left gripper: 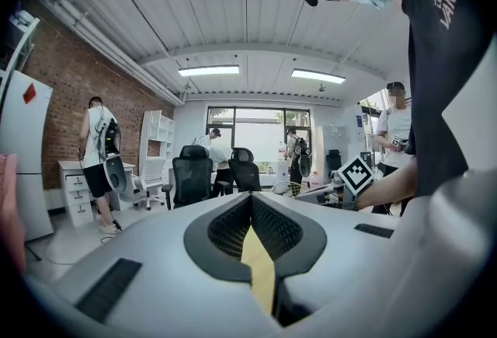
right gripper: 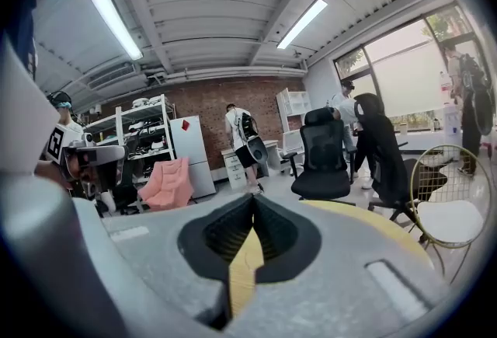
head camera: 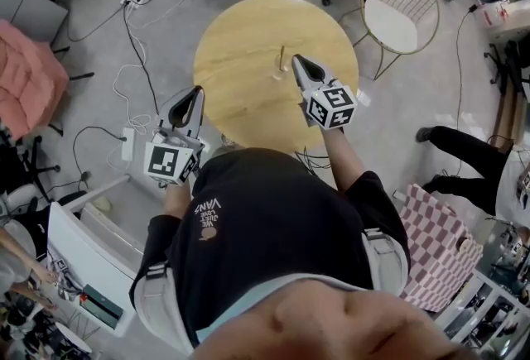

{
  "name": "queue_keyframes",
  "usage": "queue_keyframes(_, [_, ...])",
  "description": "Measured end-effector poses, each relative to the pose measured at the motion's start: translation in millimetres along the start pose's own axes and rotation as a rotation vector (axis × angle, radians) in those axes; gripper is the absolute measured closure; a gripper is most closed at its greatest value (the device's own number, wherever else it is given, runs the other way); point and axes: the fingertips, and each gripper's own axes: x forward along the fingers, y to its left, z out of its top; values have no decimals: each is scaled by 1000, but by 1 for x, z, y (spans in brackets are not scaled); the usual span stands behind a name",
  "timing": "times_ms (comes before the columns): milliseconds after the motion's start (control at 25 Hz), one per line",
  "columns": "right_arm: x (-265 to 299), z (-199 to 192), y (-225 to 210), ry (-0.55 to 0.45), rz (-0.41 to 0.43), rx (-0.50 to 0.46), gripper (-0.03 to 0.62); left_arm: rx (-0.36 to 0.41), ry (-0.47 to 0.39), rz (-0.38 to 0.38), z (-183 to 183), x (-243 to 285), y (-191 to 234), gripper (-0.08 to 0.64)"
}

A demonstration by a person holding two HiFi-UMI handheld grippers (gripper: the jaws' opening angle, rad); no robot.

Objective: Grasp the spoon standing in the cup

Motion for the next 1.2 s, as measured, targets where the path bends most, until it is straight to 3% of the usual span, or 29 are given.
queue_keyframes(880, [49,-43,-14,171,74,-47,591,-12,10,84,-6,-13,14,548])
queue_keyframes(960, [52,-45,-12,184,87,-66,501,-13,7,88,-6,-13,14,548])
queue_keyframes(1200, [57,-48,-12,215,103,-102,497,-24,-1,104,-5,-15,14,548])
